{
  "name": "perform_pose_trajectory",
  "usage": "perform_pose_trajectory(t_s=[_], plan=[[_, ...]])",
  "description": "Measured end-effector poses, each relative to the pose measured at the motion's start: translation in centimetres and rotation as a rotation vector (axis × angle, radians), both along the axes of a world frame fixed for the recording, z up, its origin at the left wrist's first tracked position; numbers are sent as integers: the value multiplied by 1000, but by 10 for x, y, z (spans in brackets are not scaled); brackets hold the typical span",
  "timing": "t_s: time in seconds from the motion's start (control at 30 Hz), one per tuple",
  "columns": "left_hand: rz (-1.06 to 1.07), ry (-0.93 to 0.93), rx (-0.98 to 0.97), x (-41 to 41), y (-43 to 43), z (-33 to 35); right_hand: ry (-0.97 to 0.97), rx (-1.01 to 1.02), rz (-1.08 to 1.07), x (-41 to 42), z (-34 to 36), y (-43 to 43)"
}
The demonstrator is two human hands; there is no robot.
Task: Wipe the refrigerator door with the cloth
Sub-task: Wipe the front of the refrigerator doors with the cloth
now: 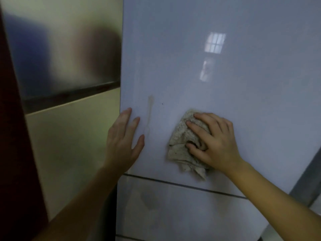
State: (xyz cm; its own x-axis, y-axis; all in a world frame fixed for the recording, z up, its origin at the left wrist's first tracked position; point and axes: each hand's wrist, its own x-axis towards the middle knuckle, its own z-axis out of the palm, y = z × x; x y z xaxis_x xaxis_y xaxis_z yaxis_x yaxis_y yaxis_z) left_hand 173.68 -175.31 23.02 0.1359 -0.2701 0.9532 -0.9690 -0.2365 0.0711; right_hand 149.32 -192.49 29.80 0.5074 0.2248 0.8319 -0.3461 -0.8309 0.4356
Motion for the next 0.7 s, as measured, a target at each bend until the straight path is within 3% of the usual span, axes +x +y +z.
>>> perform_pose_trajectory(t_s=[0.27, 0.57, 0.7], plan=[[-31, -87, -31, 11, -8, -24, 94, -141, 4, 8, -7, -3], [-25, -100, -68, 18, 1, -38, -78, -56, 20, 57, 57, 23], [4, -85, -81, 25, 8, -38, 106, -191, 57, 66, 29, 26]])
